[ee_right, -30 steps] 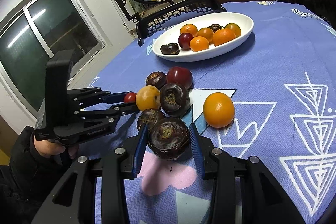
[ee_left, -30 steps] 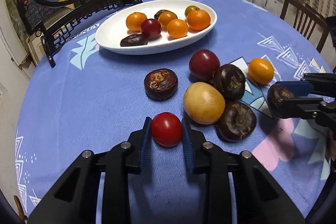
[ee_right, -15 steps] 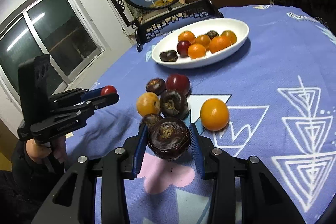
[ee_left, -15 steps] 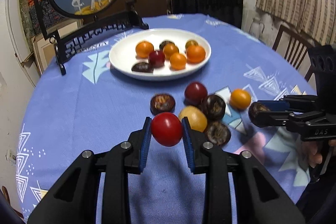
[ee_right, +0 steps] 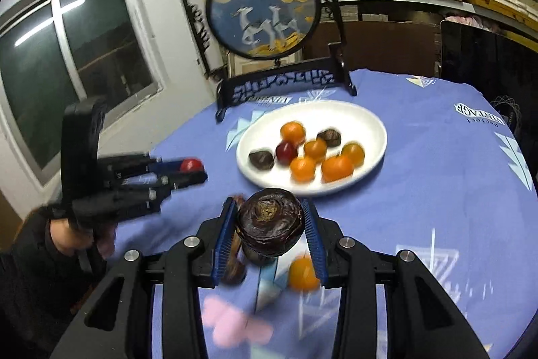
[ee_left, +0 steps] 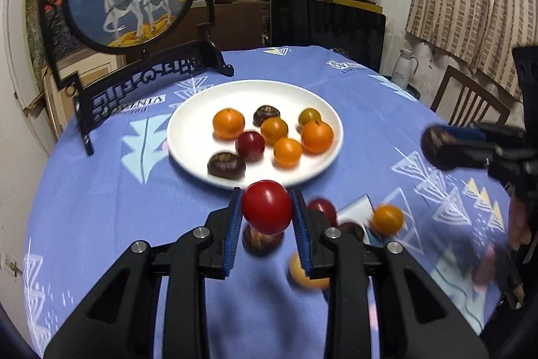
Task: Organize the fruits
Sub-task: 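Carry the tomato and dark fruit onto the white plate and open both tools, then grasp a dark brown fruit with the left tool while the right tool grasps an orange tangerine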
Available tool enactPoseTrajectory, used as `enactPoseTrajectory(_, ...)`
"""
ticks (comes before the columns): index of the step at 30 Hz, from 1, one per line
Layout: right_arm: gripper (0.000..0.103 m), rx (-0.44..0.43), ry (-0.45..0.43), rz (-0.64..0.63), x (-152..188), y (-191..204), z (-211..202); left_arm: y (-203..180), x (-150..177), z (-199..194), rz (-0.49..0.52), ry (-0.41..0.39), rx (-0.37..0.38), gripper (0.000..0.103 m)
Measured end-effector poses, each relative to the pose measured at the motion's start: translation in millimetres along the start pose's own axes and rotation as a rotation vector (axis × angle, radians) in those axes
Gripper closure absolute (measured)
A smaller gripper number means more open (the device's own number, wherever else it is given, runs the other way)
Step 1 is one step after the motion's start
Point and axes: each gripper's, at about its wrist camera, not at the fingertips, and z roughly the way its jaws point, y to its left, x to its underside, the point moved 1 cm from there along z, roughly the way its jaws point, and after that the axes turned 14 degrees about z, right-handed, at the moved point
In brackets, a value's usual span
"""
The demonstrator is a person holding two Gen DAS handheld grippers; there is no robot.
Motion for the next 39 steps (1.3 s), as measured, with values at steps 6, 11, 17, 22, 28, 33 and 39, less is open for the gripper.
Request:
enactPoseTrajectory(6, 0.063, 0.026, 0.009, 0.061, -47.9, -19.3, 65.9, 14.5, -31.0, 58.7, -0.013, 0.047, 0.026, 0.075)
enactPoseTrajectory(11, 0.060, 0.057, 0.031, 0.087, -63.5, -27.7, 116.7, 17.3, -36.8, 87.4, -0.019, 0.075, 0.016, 0.064)
enactPoseTrajectory(17, 0.044, 0.031, -0.026, 0.136, -58.4, -34.6, 98.5, 12.2, -23.2, 63.1, 0.002, 0.053, -0.005, 0.051)
enactPoseTrajectory(22, 0.044, 0.000, -0.030, 0.159, -31.5, -37.1, 61.5, -8.0, 3.4, 25.8, 0.046, 0.038, 0.008, 0.046)
enactPoseTrajectory(28, 0.044, 0.013, -0.002, 0.181, 19.6, -42.4, 30.1, -32.3, 42.5, -3.4, 0.054, 0.070, 0.044, 0.046)
enactPoseTrajectory(33, 0.044, 0.008, 0.008, 0.209, 56.3, -45.1, 13.3, -49.4, 64.2, -10.1, 0.042, 0.103, 0.078, 0.046)
enactPoseTrajectory(39, 0.044, 0.022, 0.015, 0.249, 76.5, -56.6, 9.4, -87.5, 67.9, -9.6, 0.090, 0.111, 0.087, 0.047)
